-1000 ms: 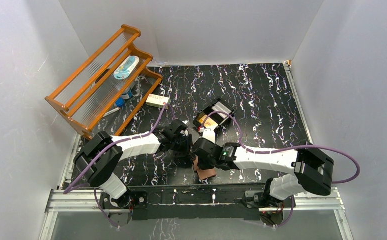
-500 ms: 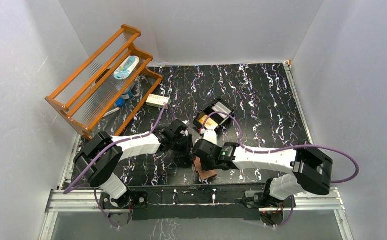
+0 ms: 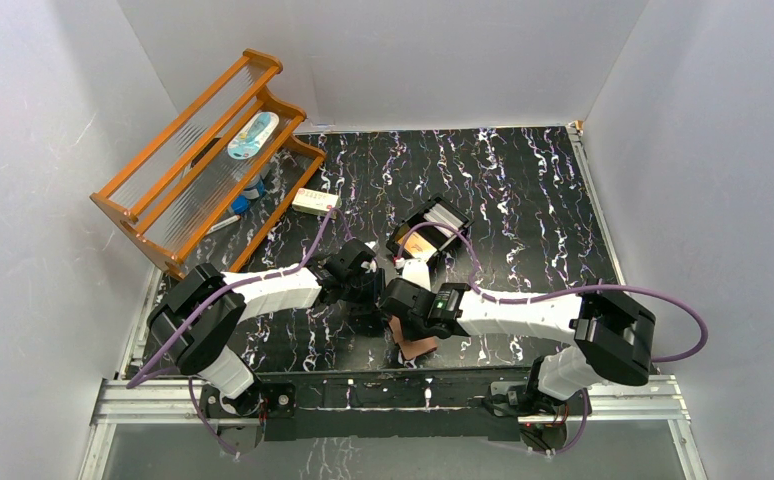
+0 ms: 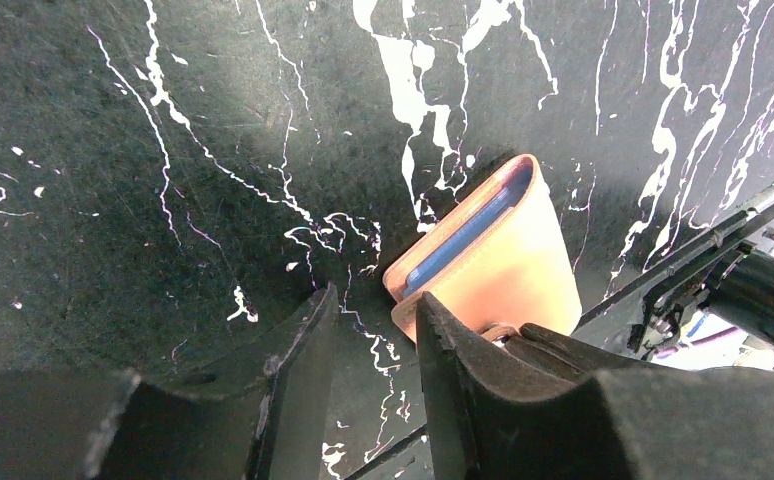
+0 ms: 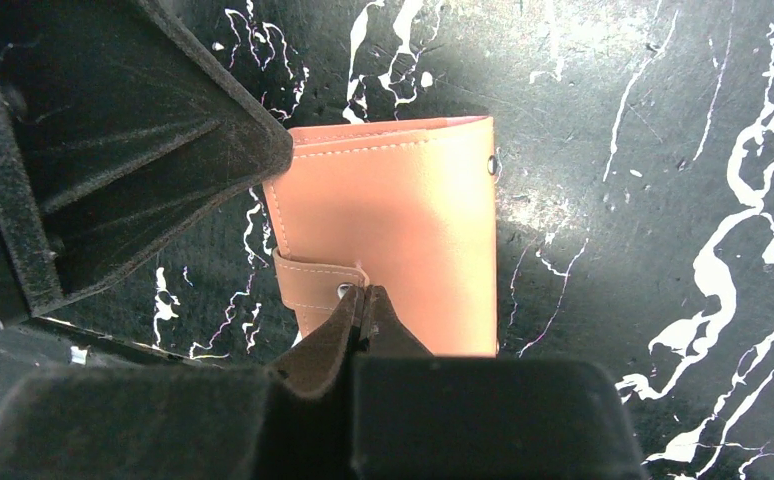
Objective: Put the credit cards into the card holder
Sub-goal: Close the card holder at the center of the board.
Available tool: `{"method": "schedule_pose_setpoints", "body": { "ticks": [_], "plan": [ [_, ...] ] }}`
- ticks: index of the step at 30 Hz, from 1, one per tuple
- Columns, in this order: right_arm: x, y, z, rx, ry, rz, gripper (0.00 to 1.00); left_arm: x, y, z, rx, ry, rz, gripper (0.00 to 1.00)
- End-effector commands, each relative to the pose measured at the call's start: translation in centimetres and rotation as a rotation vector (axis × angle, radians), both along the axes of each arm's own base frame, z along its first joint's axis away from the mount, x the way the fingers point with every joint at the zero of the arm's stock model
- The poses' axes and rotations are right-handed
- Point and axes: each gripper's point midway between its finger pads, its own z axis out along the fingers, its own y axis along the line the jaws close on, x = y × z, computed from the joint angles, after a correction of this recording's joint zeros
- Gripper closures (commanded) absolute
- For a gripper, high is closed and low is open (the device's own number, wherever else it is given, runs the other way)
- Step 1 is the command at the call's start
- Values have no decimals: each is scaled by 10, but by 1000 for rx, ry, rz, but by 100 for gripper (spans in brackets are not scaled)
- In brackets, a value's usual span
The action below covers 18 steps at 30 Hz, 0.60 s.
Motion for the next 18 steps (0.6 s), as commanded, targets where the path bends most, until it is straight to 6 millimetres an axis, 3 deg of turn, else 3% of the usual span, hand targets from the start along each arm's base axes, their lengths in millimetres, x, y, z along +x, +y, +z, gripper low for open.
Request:
{"method": "schedule_pose_setpoints", "body": {
  "ticks": [1, 18],
  "plan": [
    [10, 10, 15, 25, -51, -3, 100, -11, 20, -14, 88, 26, 0, 65],
    [12, 23, 31, 105, -82, 54, 100, -10, 19, -15, 94, 30, -12, 65]
  ]
}}
